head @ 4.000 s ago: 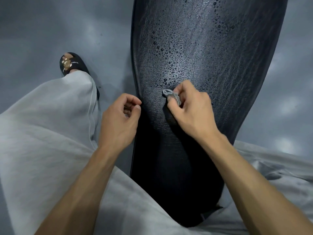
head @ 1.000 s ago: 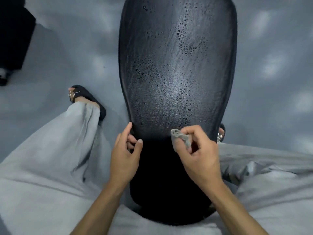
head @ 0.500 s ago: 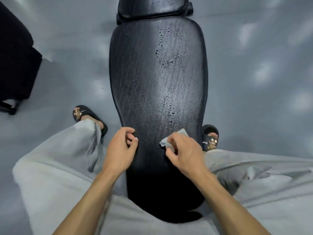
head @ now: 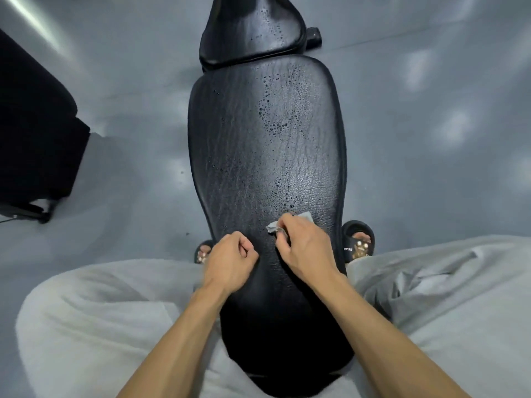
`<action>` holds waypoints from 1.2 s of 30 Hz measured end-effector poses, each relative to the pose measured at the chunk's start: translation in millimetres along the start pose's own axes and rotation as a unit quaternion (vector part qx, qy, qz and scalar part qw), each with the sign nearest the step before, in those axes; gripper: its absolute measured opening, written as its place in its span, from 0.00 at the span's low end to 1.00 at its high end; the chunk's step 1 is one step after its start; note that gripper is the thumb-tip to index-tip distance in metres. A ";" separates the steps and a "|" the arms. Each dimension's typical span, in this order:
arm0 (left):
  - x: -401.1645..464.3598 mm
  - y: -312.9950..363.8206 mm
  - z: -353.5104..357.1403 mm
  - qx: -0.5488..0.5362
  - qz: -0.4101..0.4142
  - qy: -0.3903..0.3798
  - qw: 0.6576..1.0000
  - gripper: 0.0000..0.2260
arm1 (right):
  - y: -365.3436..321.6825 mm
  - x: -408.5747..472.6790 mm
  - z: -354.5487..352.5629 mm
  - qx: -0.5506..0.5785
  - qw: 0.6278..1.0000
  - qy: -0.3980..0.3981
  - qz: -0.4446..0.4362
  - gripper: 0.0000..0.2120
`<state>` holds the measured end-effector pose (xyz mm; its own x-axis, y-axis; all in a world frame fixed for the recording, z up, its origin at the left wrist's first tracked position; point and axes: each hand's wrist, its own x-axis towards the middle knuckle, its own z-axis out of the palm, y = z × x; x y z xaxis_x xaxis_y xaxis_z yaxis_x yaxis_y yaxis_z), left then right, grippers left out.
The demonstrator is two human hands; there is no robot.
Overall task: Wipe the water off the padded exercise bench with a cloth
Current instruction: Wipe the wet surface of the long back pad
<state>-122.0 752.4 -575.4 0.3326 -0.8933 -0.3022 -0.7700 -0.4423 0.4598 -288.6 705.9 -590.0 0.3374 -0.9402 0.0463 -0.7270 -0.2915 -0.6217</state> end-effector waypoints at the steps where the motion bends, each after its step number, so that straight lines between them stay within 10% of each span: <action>1: 1.7 -1.7 0.2 -0.001 -0.004 -0.004 1.000 0.05 | -1.1 -9.3 -1.0 0.000 1.000 -0.008 0.007 0.04; 25: 7.1 -16.2 -6.4 -0.021 0.020 -0.023 0.999 0.03 | -12.3 43.3 2.5 0.000 0.999 0.015 0.036 0.02; 36: 66.2 31.1 -66.3 0.119 0.268 -0.040 0.955 0.05 | -6.6 44.6 7.9 -0.006 1.000 0.015 0.025 0.03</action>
<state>-87.9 674.2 -525.8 -0.1806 -0.9729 -0.1444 -0.9232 0.1171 0.3660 -264.0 667.2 -590.0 0.2822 -0.9585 0.0396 -0.7497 -0.2461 -0.6144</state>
